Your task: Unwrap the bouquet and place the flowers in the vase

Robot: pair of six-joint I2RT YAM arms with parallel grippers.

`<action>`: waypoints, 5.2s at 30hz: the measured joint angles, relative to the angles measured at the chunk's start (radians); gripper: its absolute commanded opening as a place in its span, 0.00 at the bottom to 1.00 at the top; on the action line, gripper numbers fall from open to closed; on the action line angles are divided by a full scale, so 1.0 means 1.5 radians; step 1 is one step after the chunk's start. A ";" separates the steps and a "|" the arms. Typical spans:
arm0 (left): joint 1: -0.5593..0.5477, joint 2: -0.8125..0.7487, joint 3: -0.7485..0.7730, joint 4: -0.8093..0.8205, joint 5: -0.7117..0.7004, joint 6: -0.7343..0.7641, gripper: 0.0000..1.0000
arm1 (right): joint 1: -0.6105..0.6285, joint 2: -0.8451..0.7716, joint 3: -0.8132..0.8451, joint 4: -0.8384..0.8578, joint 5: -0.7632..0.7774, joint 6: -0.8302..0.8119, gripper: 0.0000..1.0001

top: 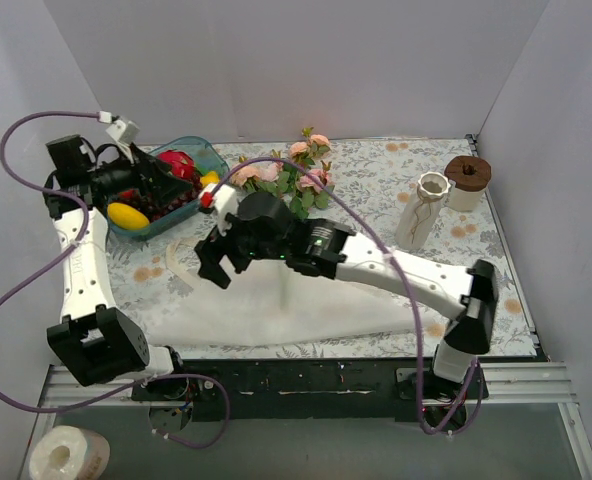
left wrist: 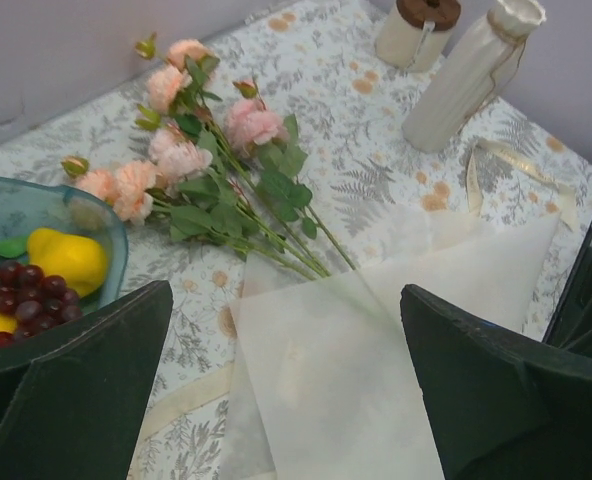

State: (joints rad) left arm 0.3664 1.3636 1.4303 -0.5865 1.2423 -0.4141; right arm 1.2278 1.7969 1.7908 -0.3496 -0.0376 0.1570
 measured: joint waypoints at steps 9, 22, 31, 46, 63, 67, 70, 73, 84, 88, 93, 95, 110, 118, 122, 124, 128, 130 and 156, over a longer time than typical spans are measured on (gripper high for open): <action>-0.173 0.110 -0.096 -0.141 -0.150 0.173 0.98 | -0.127 -0.289 -0.281 0.005 0.136 0.037 0.84; -0.290 0.291 -0.082 -0.114 -0.233 0.230 0.98 | -0.306 -0.380 -0.561 0.073 0.043 0.058 0.70; -0.285 0.271 -0.085 -0.127 -0.222 0.269 0.98 | -0.412 -0.184 -0.596 0.218 -0.258 0.011 0.64; -0.285 0.259 -0.037 -0.173 -0.187 0.279 0.98 | -0.436 -0.017 -0.570 0.374 -0.415 -0.006 0.65; -0.285 0.258 -0.023 -0.209 -0.187 0.283 0.98 | -0.440 0.067 -0.522 0.408 -0.421 -0.022 0.64; -0.285 0.255 -0.023 -0.213 -0.190 0.283 0.98 | -0.437 0.073 -0.522 0.408 -0.421 -0.022 0.62; -0.285 0.252 -0.023 -0.214 -0.191 0.284 0.98 | -0.433 0.073 -0.522 0.410 -0.421 -0.023 0.59; -0.285 0.247 -0.023 -0.214 -0.194 0.283 0.98 | -0.425 0.073 -0.524 0.417 -0.420 -0.022 0.58; -0.285 0.219 -0.023 -0.205 -0.196 0.283 0.98 | -0.415 0.074 -0.538 0.444 -0.432 -0.015 0.20; -0.285 0.217 -0.023 -0.202 -0.198 0.283 0.98 | -0.416 0.074 -0.538 0.447 -0.440 -0.006 0.01; -0.285 0.214 -0.023 -0.202 -0.201 0.283 0.98 | -0.416 0.072 -0.538 0.444 -0.447 0.001 0.01; -0.285 0.211 -0.023 -0.202 -0.203 0.282 0.98 | -0.416 0.065 -0.538 0.439 -0.449 0.002 0.01; -0.285 0.197 -0.011 -0.182 -0.220 0.236 0.98 | -0.327 -0.199 -0.537 0.328 -0.389 -0.058 0.01; -0.277 0.187 0.083 -0.097 -0.278 0.115 0.98 | -0.199 -0.364 -0.569 0.219 -0.273 -0.100 0.01; -0.272 0.180 0.150 -0.099 -0.280 0.102 0.98 | -0.144 -0.451 -0.589 0.176 -0.230 -0.095 0.03; -0.272 0.171 0.155 -0.113 -0.278 0.107 0.98 | -0.112 -0.486 -0.606 0.162 -0.213 -0.085 0.06; -0.272 0.162 0.139 -0.167 -0.269 0.144 0.98 | -0.038 -0.520 -0.642 0.138 -0.185 -0.055 0.27; -0.272 0.162 0.125 -0.204 -0.268 0.167 0.98 | 0.003 -0.524 -0.662 0.120 -0.175 -0.039 0.33; -0.282 0.127 0.071 -0.378 -0.274 0.332 0.98 | 0.276 -0.594 -0.620 -0.013 -0.044 0.094 0.80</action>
State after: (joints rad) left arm -0.0570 1.5543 1.5368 -1.1534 0.8310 0.0837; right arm 1.6424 0.9058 0.8612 -0.3687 -0.1036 0.2981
